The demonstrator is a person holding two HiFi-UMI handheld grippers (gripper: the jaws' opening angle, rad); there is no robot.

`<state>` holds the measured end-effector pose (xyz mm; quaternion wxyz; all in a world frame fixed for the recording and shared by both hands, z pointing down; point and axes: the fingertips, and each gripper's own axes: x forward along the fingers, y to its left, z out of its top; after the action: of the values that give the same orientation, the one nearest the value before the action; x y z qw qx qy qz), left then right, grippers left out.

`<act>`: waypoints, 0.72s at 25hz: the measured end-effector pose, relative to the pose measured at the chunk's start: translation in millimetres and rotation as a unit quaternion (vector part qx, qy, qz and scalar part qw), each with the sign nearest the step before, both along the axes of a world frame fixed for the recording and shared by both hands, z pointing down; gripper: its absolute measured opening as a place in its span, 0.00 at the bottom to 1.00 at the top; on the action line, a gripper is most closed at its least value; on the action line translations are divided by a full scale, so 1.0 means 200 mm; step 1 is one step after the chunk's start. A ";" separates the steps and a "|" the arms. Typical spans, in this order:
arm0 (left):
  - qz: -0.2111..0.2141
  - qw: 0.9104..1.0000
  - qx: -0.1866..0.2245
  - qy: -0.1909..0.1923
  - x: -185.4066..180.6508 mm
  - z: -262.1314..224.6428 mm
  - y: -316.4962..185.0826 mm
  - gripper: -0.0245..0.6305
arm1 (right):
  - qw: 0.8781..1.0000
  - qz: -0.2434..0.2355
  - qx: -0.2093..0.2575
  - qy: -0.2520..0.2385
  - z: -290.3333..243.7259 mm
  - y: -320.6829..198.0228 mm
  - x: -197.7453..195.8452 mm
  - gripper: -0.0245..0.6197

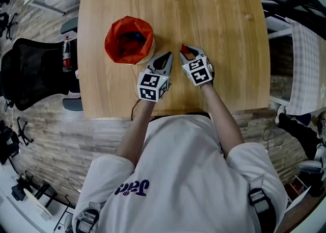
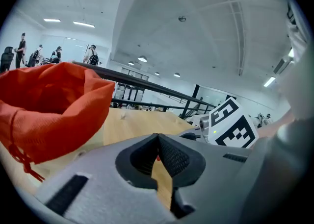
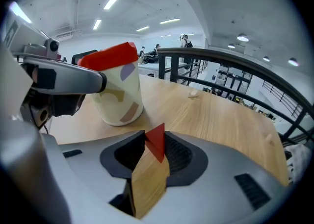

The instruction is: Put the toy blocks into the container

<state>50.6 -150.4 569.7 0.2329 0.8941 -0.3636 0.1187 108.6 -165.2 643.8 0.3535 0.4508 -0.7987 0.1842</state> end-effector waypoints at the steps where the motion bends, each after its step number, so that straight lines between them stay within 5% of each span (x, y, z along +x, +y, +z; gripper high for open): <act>1: -0.001 1.000 0.005 0.003 0.00 -0.03 0.00 0.06 | 1.000 0.000 0.006 0.001 -0.04 0.01 0.00 0.24; 18: -0.059 0.994 0.085 0.046 -0.27 -0.49 0.04 0.06 | 0.989 -0.007 0.121 -0.084 -0.75 0.10 -0.20 0.24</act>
<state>-4.2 -142.7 471.3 0.1791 0.8922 -0.4133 0.0325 68.1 -146.1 494.7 0.2290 0.4673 -0.8452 0.1213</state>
